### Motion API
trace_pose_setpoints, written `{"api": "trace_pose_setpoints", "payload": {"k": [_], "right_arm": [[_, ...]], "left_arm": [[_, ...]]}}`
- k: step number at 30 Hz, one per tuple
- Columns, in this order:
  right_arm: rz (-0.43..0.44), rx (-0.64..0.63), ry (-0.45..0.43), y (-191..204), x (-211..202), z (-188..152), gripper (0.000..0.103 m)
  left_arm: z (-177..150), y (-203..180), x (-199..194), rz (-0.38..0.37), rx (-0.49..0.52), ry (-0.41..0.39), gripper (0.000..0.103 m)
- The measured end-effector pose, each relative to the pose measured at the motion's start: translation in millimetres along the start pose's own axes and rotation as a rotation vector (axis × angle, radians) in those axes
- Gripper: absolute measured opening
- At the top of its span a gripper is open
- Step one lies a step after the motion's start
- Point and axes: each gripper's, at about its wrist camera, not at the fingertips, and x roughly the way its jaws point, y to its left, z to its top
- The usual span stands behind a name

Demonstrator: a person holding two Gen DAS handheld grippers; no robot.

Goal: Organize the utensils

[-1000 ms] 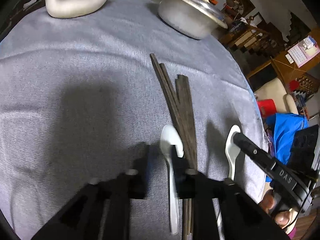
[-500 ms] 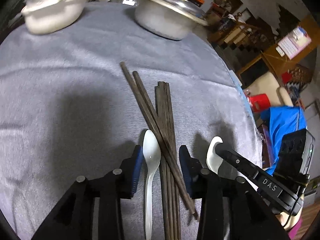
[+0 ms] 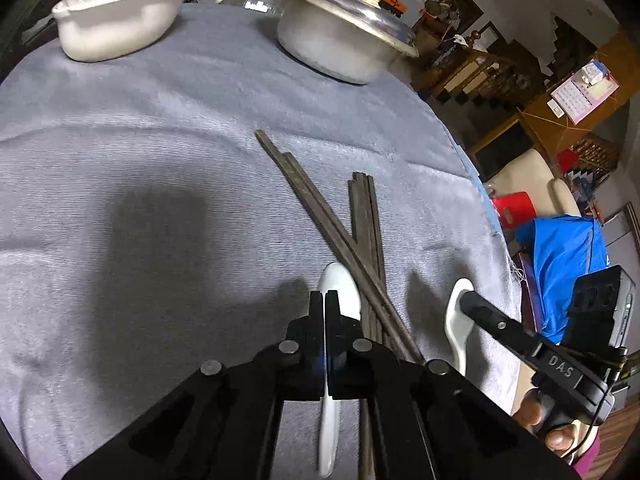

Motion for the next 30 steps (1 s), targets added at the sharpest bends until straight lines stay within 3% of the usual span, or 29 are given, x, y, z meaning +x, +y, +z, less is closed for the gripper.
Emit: {"api": "trace_pose_setpoints", "payload": {"k": [10, 13, 18, 21, 23, 30], "right_arm": [[-0.037, -0.113, -0.088, 37, -33, -13, 0.003], [-0.043, -0.134, -0.112, 44, -44, -18, 0.003], [-0.06, -0.135, -0.108, 39, -48, -25, 0.003], [-0.067, -0.116, -0.1, 29, -48, -26, 0.003], [-0.07, -0.102, -0.099, 22, -49, -26, 0.003], [-0.078, -0.065, -0.094, 1, -47, -21, 0.003]], "left_arm": [[-6, -1, -45, 0.001, 0.006, -0.077, 0.0], [-4, -2, -40, -0.005, 0.012, -0.041, 0.0], [-7, -24, -9, 0.07, 0.121, 0.046, 0.001], [-8, -36, 3, 0.1, 0.18, 0.079, 0.015], [-5, -41, 10, 0.113, 0.197, 0.09, 0.032], [8, -47, 22, 0.152, 0.264, 0.096, 0.034]]}}
